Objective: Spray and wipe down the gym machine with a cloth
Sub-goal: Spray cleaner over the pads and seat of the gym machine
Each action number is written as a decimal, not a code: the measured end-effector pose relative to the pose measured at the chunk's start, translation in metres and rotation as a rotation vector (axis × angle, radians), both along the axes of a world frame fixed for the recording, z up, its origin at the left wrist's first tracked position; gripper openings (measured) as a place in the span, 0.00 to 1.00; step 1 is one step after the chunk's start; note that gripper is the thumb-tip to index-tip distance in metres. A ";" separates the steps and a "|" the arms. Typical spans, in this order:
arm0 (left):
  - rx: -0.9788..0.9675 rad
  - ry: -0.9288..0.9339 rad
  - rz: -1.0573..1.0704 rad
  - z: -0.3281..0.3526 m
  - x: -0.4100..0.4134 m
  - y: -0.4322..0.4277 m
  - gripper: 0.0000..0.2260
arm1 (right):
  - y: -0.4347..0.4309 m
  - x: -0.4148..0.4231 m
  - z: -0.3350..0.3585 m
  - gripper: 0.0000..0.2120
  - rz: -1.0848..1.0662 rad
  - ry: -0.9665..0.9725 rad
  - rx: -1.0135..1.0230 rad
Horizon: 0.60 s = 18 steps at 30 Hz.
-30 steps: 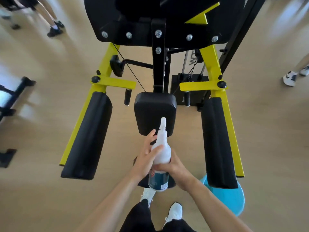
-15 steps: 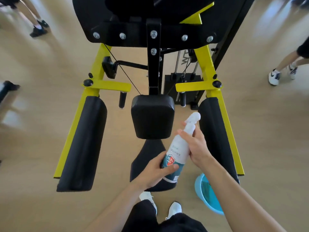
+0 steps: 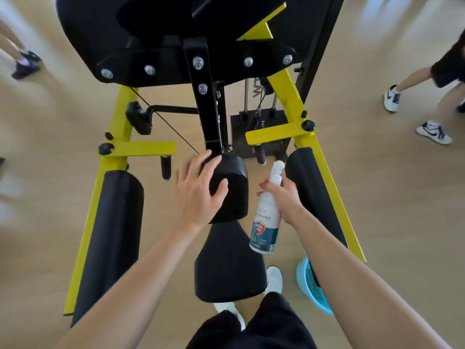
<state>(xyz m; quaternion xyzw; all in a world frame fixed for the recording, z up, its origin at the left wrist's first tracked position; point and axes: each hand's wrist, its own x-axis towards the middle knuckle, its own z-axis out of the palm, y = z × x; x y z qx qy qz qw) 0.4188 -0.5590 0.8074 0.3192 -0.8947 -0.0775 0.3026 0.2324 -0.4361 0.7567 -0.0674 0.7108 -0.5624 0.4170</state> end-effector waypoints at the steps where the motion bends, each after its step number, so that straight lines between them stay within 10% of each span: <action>1: 0.022 -0.067 0.029 -0.005 -0.002 -0.005 0.21 | -0.005 -0.003 -0.002 0.09 -0.001 -0.004 -0.005; 18: 0.047 -0.051 0.122 -0.023 -0.008 -0.005 0.20 | -0.016 -0.025 -0.007 0.28 0.132 0.095 0.148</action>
